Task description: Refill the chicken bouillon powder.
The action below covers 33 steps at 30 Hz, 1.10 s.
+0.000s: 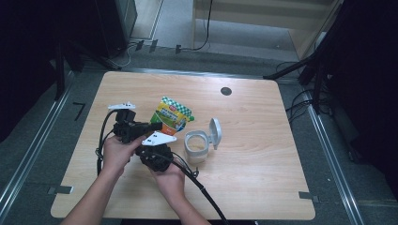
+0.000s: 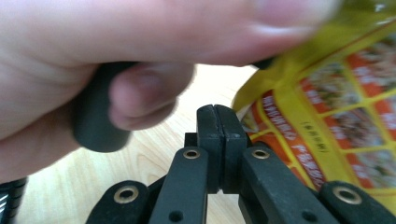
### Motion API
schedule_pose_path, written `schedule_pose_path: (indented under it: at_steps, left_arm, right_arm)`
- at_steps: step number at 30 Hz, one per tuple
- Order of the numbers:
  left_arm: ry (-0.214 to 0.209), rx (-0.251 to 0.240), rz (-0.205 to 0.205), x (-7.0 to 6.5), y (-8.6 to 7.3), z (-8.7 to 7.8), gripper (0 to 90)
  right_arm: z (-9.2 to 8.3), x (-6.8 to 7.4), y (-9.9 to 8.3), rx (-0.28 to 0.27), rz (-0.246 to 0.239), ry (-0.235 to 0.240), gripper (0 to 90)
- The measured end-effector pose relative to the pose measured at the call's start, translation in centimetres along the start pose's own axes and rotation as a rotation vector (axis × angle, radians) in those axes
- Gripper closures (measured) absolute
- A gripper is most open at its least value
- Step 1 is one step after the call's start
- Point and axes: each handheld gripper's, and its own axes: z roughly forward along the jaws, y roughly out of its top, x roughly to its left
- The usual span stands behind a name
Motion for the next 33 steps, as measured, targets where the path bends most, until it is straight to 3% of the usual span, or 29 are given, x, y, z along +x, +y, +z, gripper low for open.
schedule_pose_path:
  at_steps: [8,14,16,20,23,27,33]
  left_arm:
    - [0.012,0.002,-0.014,0.7,-0.2,-0.7,90.0]
    - [-0.017,-0.040,-0.008,0.9,0.0,-0.8,90.0]
    - [-0.018,-0.050,0.004,0.9,0.3,-0.8,90.0]
    - [-0.036,-0.081,-0.012,1.1,0.9,-0.3,90.0]
    - [-0.051,-0.127,0.003,1.2,1.2,0.3,90.0]
    - [-0.034,-0.112,-0.008,2.2,0.8,1.1,90.0]
    - [-0.031,-0.130,0.013,2.2,0.2,0.7,90.0]
  right_arm:
    - [-0.1,-1.2,-0.1,0.016,0.007,-0.047,90.0]
    - [-0.5,-1.0,-0.2,0.013,0.000,-0.032,90.0]
    - [-0.9,-1.0,-0.3,0.018,-0.013,-0.032,90.0]
    - [-2.1,-1.3,-0.8,0.026,-0.007,-0.028,90.0]
    - [-3.3,-1.6,-1.5,0.026,-0.001,-0.025,90.0]
    - [-4.5,-2.0,-2.3,0.034,0.004,-0.031,90.0]
    - [-5.7,-2.7,-3.3,0.047,0.020,-0.046,90.0]
